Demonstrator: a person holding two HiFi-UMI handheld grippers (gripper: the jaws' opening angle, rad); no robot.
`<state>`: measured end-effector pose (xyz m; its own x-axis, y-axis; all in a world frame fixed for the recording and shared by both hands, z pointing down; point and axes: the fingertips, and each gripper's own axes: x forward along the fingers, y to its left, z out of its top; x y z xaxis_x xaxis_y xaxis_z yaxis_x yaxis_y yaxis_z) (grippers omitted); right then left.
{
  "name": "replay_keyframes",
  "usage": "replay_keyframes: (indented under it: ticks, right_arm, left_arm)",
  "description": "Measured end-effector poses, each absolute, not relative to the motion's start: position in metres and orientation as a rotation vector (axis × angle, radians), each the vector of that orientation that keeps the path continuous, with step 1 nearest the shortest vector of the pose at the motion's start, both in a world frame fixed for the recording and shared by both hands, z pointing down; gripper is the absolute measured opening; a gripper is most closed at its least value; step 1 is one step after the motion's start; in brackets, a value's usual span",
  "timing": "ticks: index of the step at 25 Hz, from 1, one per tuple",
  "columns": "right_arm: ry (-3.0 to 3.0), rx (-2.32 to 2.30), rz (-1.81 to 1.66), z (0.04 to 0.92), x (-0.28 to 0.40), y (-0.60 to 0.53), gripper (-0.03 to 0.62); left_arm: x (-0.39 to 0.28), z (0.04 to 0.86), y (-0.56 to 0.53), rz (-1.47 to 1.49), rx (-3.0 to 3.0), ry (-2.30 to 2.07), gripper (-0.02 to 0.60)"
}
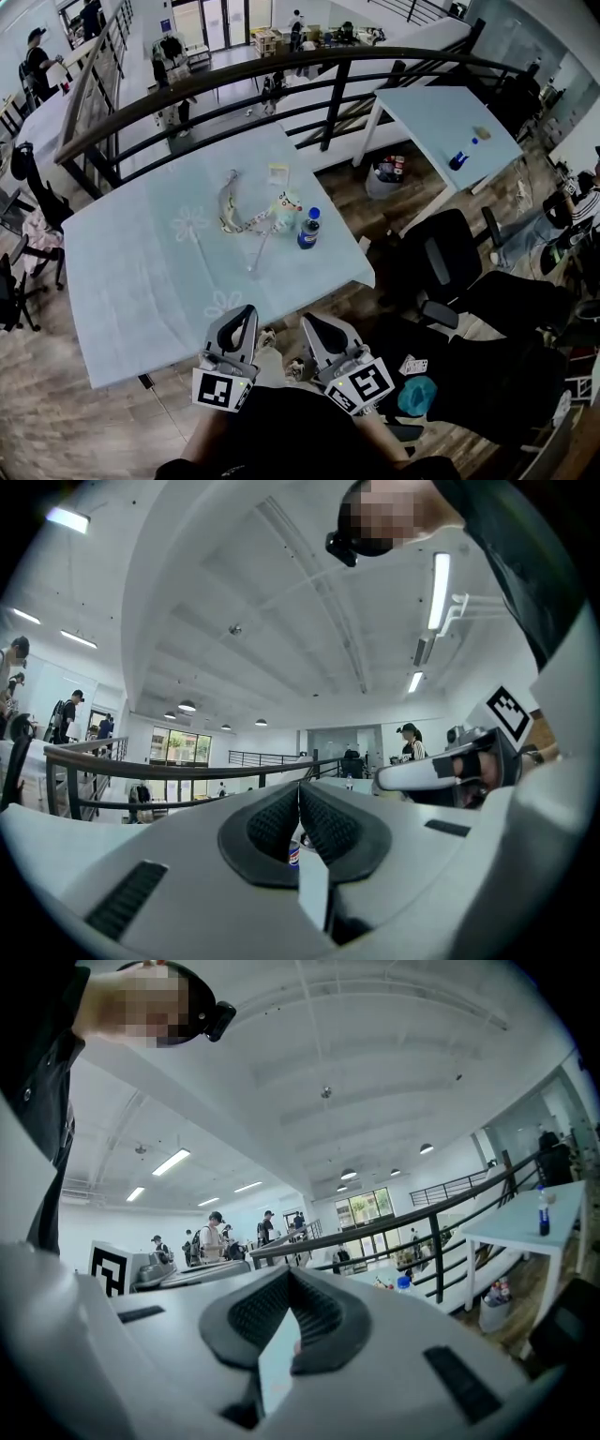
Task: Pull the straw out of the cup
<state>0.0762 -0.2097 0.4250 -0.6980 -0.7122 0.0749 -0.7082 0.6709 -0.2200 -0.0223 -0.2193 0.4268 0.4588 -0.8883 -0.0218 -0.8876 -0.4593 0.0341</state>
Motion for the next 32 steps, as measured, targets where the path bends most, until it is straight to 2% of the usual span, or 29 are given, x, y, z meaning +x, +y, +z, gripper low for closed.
replay_keyframes:
  ticks: [17, 20, 24, 27, 32]
  right_arm:
    - [2.810, -1.462, -0.341, 0.409, 0.050, -0.314, 0.006]
    - [2.806, -1.492, -0.338, 0.414, 0.046, -0.322, 0.006]
    - [2.808, -1.538, -0.339, 0.424, 0.043, -0.328, 0.006]
    - [2.796, -1.579, -0.342, 0.425, 0.046, -0.332, 0.006]
    - [2.779, -1.627, -0.362, 0.433, 0.050, -0.336, 0.006]
  left_arm:
    - [-0.053, 0.503, -0.351, 0.164, 2.671, -1.421, 0.017]
    - [-0.049, 0.536, -0.366, 0.245, 2.654, -1.360, 0.089]
    - [-0.046, 0.579, -0.378, 0.366, 2.633, -1.308, 0.100]
    - [-0.040, 0.600, -0.385, 0.452, 2.623, -1.266, 0.133]
    - [-0.032, 0.633, -0.393, 0.574, 2.614, -1.222, 0.140]
